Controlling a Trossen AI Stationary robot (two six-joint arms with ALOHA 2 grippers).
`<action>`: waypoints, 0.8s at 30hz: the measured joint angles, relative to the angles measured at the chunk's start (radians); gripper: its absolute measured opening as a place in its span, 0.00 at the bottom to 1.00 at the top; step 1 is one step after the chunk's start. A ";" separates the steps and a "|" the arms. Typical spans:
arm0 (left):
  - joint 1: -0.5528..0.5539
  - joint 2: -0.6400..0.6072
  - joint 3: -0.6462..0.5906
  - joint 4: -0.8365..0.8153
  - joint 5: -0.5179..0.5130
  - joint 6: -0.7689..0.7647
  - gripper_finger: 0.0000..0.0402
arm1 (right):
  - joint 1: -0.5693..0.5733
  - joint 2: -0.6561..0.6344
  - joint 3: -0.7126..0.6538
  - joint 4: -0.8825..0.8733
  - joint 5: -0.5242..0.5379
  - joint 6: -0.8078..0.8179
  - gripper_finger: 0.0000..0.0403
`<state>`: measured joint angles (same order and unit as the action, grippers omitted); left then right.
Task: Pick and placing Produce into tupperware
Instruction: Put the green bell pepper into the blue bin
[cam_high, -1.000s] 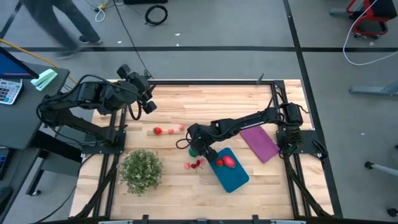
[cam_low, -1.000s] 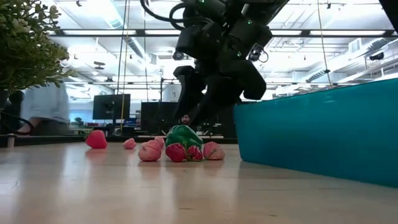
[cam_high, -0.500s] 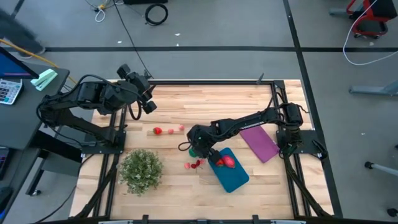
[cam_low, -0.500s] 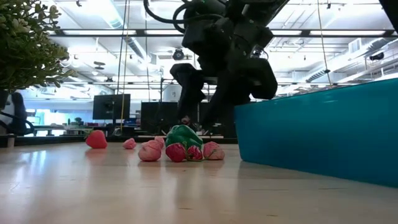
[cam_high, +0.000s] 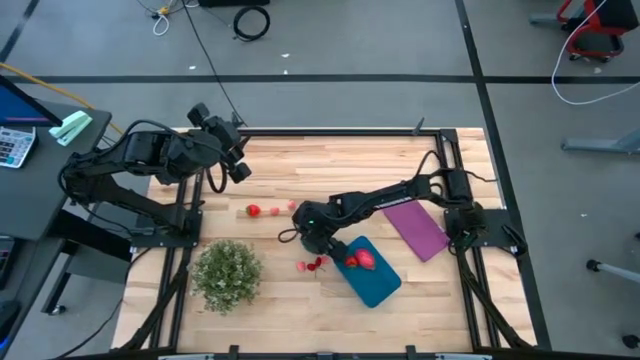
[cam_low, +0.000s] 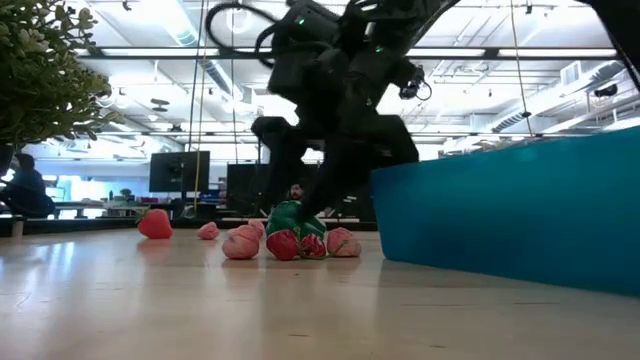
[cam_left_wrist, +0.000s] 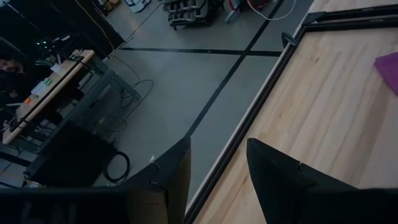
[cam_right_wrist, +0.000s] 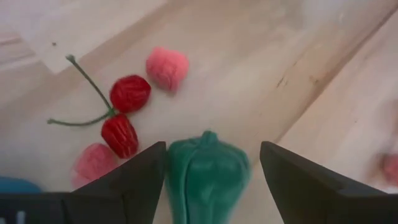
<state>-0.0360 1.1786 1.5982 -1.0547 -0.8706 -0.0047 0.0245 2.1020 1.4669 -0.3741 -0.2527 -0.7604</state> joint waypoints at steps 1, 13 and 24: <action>0.000 0.000 0.000 -0.004 0.000 -0.002 0.40 | -0.004 0.013 0.016 -0.023 0.001 0.005 0.67; 0.000 0.000 0.000 -0.045 0.000 -0.004 0.40 | -0.016 0.079 0.137 -0.195 0.036 0.065 0.67; 0.000 0.000 0.000 -0.043 0.001 -0.010 0.40 | -0.013 0.028 0.137 -0.252 0.139 0.138 0.57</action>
<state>-0.0360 1.1790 1.5978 -1.0981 -0.8700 -0.0147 0.0113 2.1302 1.6039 -0.6262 -0.1137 -0.6227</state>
